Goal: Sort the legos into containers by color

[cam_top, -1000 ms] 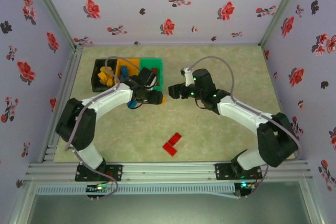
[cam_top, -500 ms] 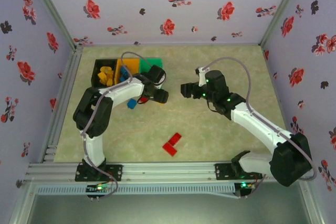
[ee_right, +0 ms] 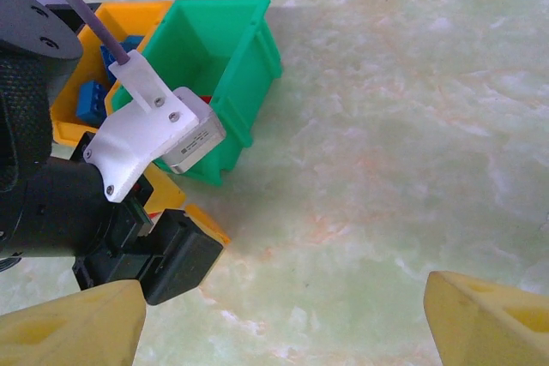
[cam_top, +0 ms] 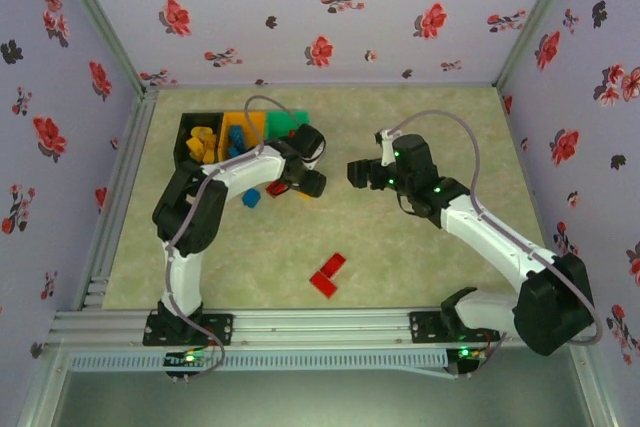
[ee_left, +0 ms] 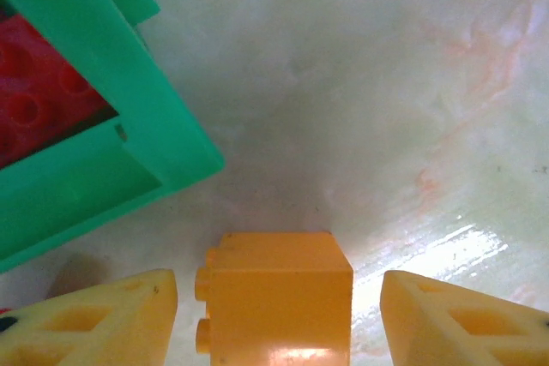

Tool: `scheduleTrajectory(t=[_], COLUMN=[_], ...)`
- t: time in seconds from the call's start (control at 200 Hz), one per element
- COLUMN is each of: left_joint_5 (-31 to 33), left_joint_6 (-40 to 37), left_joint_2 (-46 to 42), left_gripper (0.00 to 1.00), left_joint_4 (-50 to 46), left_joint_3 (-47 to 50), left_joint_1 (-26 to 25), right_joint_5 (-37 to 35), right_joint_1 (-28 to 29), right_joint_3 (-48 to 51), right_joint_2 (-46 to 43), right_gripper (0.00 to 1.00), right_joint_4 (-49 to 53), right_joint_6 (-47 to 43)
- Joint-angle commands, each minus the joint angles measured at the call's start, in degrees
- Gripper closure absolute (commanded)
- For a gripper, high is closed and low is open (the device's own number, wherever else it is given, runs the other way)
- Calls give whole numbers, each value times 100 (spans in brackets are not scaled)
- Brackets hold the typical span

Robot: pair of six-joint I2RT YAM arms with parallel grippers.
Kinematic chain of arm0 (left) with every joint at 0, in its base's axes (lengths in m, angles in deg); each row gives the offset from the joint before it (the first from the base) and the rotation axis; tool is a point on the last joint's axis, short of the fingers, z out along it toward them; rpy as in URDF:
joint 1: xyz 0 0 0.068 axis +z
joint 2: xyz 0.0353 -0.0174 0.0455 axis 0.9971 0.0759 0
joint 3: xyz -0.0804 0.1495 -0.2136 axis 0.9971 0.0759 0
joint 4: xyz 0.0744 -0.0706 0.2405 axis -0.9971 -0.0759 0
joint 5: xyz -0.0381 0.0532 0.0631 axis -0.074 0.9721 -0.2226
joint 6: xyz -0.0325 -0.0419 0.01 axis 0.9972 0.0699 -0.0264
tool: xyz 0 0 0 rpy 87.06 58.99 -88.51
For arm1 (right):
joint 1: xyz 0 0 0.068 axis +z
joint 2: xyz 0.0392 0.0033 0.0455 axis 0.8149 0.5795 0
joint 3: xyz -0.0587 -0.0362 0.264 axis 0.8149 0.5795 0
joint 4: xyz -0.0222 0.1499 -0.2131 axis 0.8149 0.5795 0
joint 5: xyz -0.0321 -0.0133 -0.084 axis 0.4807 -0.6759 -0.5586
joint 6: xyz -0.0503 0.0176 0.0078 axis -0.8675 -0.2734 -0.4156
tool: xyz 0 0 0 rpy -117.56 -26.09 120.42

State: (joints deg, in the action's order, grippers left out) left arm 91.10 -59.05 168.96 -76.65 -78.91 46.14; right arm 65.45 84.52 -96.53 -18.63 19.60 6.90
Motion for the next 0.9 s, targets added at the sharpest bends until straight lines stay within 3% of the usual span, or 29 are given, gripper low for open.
scheduleTrajectory(t=[0.0, 0.215, 0.4, 0.56, 0.895], left_joint_5=[195, 194, 200, 351, 929], left_joint_6=[-133, -131, -91, 25, -191], left_joint_2=[222, 314, 250, -27, -1045], left_gripper=[37, 42, 66, 77, 81], left_joint_4=[-259, -260, -302, -605, -1637], left_joint_3=[-207, -210, -198, -208, -740], left_joint_1=[-38, -40, -75, -158, 159], right_joint_5=[-33, -104, -121, -130, -41], right_joint_1=[-40, -46, -49, -49, -49], right_joint_3=[84, 109, 109, 113, 332], right_joint_2=[-113, -198, -219, -267, -399], right_gripper=[15, 15, 16, 16, 18], right_joint_4=[20, 64, 65, 73, -87], right_joint_6=[-43, -50, -42, -32, 153])
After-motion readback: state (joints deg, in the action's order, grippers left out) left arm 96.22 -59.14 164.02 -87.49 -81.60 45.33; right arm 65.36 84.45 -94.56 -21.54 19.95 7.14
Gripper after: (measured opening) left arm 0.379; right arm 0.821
